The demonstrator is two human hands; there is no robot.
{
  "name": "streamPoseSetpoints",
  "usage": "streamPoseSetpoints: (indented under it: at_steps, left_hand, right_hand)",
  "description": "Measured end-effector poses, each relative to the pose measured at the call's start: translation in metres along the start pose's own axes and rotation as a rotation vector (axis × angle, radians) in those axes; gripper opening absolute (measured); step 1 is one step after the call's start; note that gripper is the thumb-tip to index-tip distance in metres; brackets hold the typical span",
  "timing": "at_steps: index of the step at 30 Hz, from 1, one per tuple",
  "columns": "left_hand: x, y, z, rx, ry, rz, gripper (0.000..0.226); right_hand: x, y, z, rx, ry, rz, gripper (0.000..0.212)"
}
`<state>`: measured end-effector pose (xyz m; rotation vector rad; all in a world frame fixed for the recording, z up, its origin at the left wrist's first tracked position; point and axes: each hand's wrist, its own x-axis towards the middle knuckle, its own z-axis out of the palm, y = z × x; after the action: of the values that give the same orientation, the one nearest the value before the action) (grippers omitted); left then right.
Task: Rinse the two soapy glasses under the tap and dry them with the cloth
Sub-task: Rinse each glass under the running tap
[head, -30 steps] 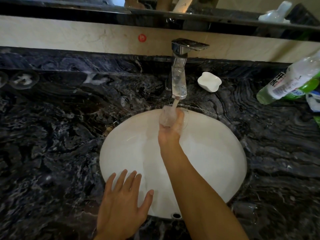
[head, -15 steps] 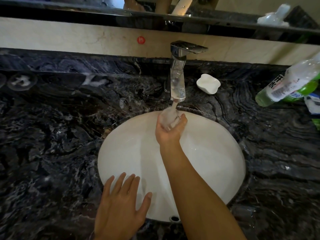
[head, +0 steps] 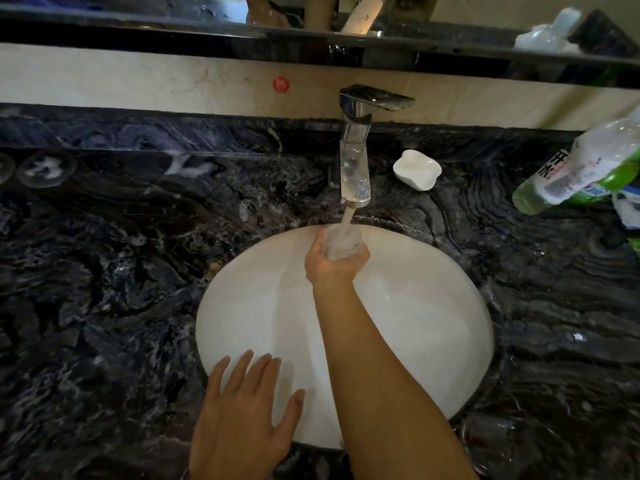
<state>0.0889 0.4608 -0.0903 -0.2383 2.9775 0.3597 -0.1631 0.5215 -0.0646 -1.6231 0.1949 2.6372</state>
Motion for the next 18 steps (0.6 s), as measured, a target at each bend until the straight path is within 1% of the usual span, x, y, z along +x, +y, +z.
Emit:
streamPoseSetpoints:
  at_steps: [3, 4, 5, 6, 7, 8, 9, 12, 13, 15, 16, 18]
  left_hand:
    - [0.000, -0.001, 0.000, -0.003, -0.001, 0.001, 0.062]
    - [0.000, -0.001, 0.000, -0.001, -0.004, 0.001, 0.063]
    - [0.001, -0.001, 0.000, 0.001, -0.005, 0.000, 0.063]
    - [0.001, 0.000, 0.000, 0.003, -0.008, -0.002, 0.064]
    - [0.001, 0.000, -0.001, 0.008, -0.010, -0.003, 0.064]
    - [0.001, 0.001, -0.001, 0.013, -0.012, -0.003, 0.064]
    - [0.001, 0.001, -0.002, 0.017, -0.010, -0.002, 0.063]
    - [0.001, 0.000, -0.003, 0.013, -0.005, 0.004, 0.063]
    - [0.001, 0.000, -0.004, 0.009, -0.002, 0.004, 0.063]
    - [0.001, 0.000, -0.005, 0.003, 0.003, 0.002, 0.063]
    - [0.001, 0.001, -0.005, -0.001, 0.006, 0.002, 0.063]
    - [0.001, 0.001, -0.006, -0.011, 0.014, 0.001, 0.062]
  right_hand:
    - [0.000, -0.003, -0.001, -0.041, -0.015, -0.033, 0.041]
    - [0.003, -0.003, -0.004, -0.106, -0.055, -0.079, 0.033]
    - [0.003, -0.004, -0.006, -0.220, -0.109, -0.109, 0.030]
    - [0.005, -0.005, -0.009, -0.325, -0.123, -0.125, 0.032]
    - [0.007, -0.005, -0.011, -0.354, -0.102, -0.119, 0.034]
    - [0.007, -0.006, -0.009, -0.320, -0.081, -0.090, 0.037]
    - [0.005, -0.008, -0.009, -0.328, -0.102, -0.081, 0.042]
    - [0.002, -0.013, -0.012, -0.614, -0.246, -0.182, 0.055]
    - [0.002, -0.015, -0.013, -0.724, -0.247, -0.233, 0.059]
    - [-0.003, -0.019, -0.014, -0.914, -0.192, -0.404, 0.060]
    - [-0.004, -0.022, -0.013, -1.005, -0.210, -0.508, 0.064]
    - [-0.009, -0.029, -0.011, -1.187, -0.312, -0.662, 0.075]
